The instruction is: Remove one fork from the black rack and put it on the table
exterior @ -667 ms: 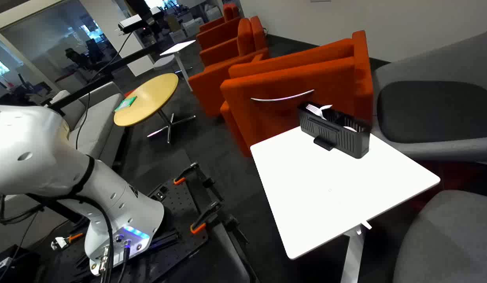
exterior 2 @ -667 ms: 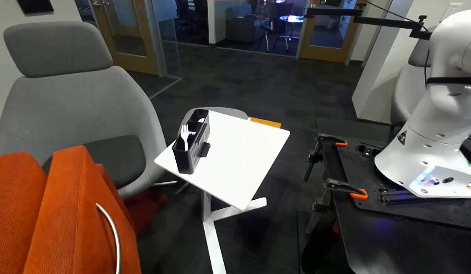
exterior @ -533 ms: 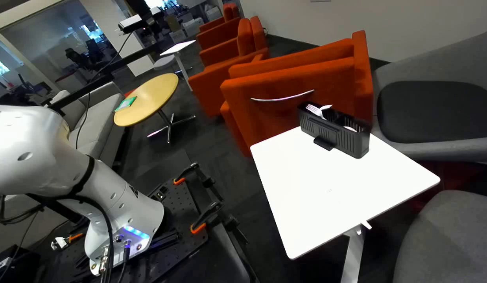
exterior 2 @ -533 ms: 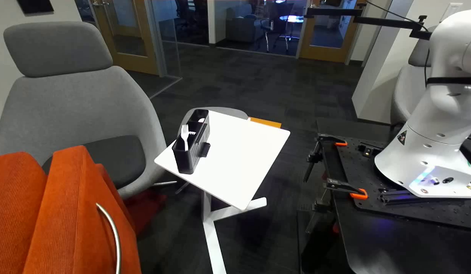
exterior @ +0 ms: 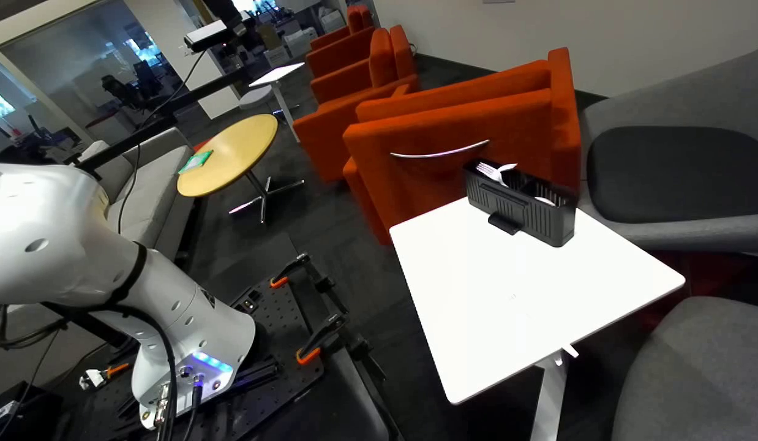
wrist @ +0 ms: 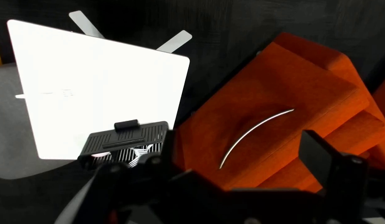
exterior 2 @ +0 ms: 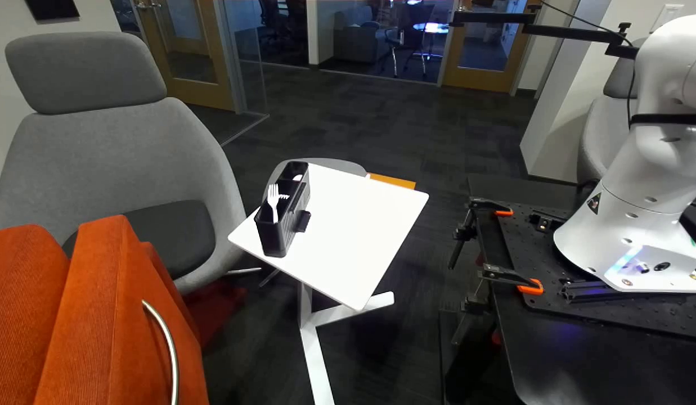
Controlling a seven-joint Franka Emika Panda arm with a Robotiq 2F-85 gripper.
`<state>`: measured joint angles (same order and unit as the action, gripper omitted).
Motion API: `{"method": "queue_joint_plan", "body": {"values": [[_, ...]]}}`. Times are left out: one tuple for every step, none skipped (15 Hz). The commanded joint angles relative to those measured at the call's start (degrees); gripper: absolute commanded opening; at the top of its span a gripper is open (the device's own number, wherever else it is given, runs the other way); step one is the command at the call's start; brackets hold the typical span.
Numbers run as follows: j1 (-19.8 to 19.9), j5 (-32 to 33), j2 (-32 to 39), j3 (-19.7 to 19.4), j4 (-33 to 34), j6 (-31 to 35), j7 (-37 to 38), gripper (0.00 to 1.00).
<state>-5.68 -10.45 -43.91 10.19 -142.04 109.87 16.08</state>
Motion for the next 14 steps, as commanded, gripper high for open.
{"method": "queue_joint_plan", "body": {"values": [[3.6,5.2,3.9,0.2,0.6,3.3,-0.8,1.0],[4.6,7.3,5.5,0.0,0.7,4.6,-1.1,1.0],[5.5,9.2,6.9,-0.1,0.6,6.0,-1.2,1.0],[6.7,11.6,8.9,-0.2,0.4,8.3,-0.9,1.0],[7.6,13.5,10.9,-0.3,0.4,10.1,-0.6,1.0],[8.7,15.8,13.2,-0.4,0.2,12.3,-0.2,1.0],[9.7,18.2,15.5,-0.3,0.0,14.5,0.5,1.0],[10.7,20.7,17.9,-0.3,-0.2,16.7,1.1,1.0],[11.6,23.1,20.1,-0.3,-0.3,18.9,2.0,1.0],[12.5,26.0,22.3,0.0,-0.9,21.5,3.3,1.0],[13.3,28.6,24.6,0.1,-1.6,24.1,4.6,1.0],[14.1,31.7,26.4,0.5,-2.1,26.4,7.6,1.0],[14.4,33.9,28.0,0.6,-2.9,28.5,10.7,1.0],[14.5,36.1,29.2,0.8,-3.7,30.3,14.2,1.0]]}}
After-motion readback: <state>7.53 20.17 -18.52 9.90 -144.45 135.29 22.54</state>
